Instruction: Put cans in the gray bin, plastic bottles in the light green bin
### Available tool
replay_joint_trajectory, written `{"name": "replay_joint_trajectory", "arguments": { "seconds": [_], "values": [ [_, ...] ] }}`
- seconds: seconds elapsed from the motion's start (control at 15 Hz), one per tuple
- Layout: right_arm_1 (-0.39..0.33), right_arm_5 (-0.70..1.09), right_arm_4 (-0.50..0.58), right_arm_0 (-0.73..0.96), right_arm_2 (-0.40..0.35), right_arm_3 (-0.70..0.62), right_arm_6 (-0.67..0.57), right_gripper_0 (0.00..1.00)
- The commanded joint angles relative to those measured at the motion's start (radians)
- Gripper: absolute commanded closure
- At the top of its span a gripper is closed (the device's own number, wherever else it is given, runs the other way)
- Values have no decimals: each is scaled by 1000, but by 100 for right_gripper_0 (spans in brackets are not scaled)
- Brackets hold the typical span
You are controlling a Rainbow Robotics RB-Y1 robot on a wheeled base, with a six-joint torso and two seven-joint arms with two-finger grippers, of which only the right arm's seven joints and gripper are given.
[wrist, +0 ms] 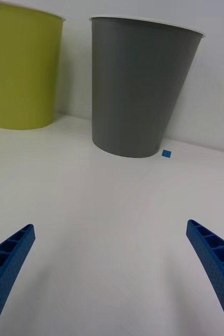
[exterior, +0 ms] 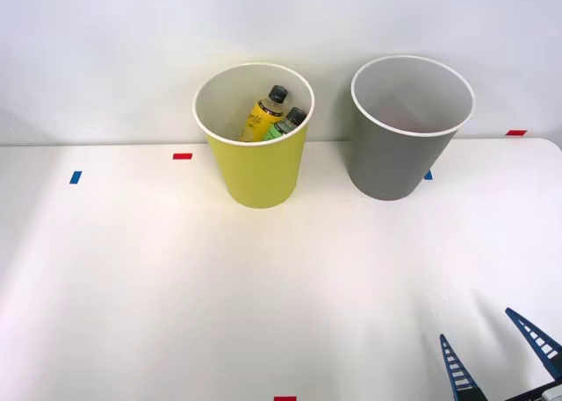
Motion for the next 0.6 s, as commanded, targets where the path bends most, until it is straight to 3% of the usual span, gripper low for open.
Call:
{"name": "replay_joint_trajectory", "arguments": {
  "seconds": [0.07,0.6],
  "values": [
    [0,0,0,0,0,0,0,0],
    [0,0,0,0,0,0,0,0]
  ]
}}
